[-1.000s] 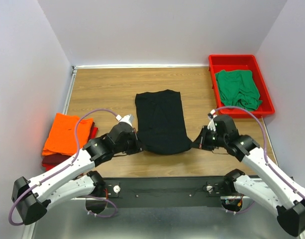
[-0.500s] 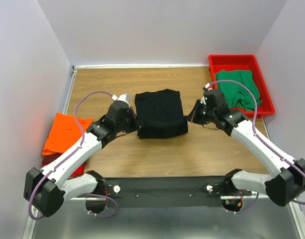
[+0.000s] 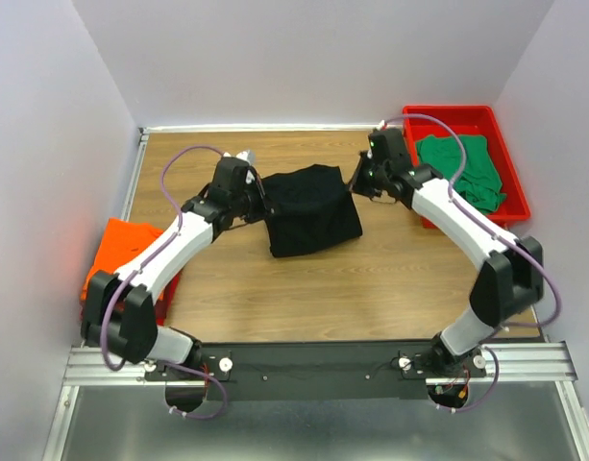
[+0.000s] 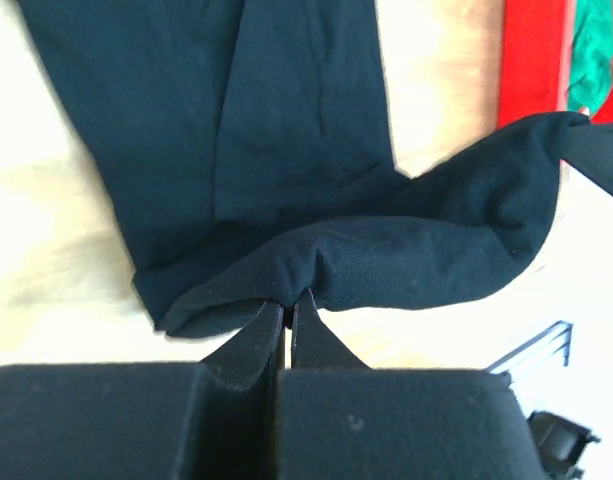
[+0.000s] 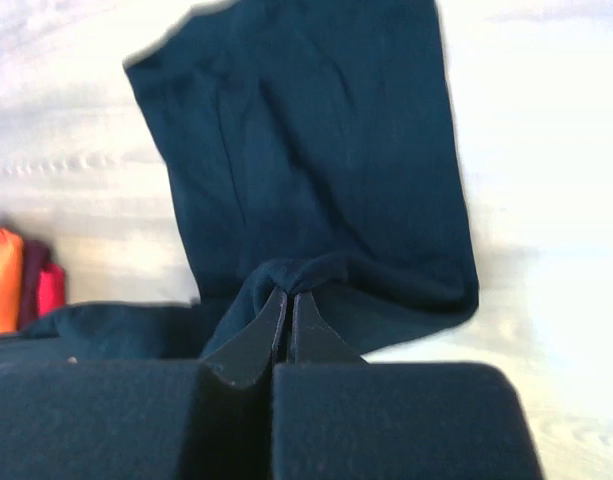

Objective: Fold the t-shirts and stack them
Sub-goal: Fold the tshirt

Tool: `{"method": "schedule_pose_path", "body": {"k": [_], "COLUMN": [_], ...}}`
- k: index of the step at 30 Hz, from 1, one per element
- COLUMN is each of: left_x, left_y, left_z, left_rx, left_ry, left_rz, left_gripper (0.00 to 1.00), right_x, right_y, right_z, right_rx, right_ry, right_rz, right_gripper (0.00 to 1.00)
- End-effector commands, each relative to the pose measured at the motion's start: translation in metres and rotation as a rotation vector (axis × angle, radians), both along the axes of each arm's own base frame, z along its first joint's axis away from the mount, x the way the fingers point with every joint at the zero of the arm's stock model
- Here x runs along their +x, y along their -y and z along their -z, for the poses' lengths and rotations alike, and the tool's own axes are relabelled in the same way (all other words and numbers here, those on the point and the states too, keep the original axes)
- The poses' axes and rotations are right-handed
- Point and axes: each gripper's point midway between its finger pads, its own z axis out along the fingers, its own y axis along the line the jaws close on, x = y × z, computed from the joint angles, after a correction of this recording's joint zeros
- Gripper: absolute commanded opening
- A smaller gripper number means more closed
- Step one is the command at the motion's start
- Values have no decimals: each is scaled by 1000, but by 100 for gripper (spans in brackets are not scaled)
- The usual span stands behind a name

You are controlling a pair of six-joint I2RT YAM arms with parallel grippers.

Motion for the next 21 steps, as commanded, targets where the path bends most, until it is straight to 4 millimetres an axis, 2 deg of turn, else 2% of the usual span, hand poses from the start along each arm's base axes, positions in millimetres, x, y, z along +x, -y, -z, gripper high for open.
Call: {"method": "schedule_pose_path", "body": {"k": [1,3,4,6,7,9,10,12,13,14,15,16,18,19,21], "left_x": [52,66,74,94,103,122,130,148,153,160,164,169,171,170,163], "left_y": [-3,-6,-7,-11,-13,-19,-22,-28,-28,-27,-26,-25,-26,-26,-26], "left_z": [-19,-17,-5,-7,11,19,42,55,80,83,91,109,127,142,156], "left_rx": [-52,-53,-45,-47,-32,-22,-2,11,21,17,17,25,38,47,46], "left_ry": [64,65,39,47,10,3,-33,-47,-93,-95,-106,-141,-175,-204,-245], "left_rz": [-27,-47,-57,-77,-90,-127,-142,-174,-181,-186,-189,-200,-218,-223,-237], "left_gripper": [0,0,0,0,0,0,0,0,0,0,0,0,0,0,0], "right_x": [61,77,92,108,122,136,142,158,165,173,179,183,187,186,178], "right_y": [1,1,-1,-4,-8,-12,-16,-24,-28,-32,-35,-37,-41,-42,-42], "right_z": [-14,-6,-4,5,19,30,40,64,67,85,90,98,126,134,150], "right_rx": [12,13,16,13,3,2,7,11,27,25,30,38,36,44,43], "right_ry": [68,60,62,65,54,49,35,13,20,3,9,-1,-38,-57,-94], "right_rz": [16,15,15,2,-4,-6,-15,-22,-25,-27,-28,-25,-30,-23,-14], "right_gripper": [0,0,0,0,0,0,0,1,0,0,0,0,0,0,1]}}
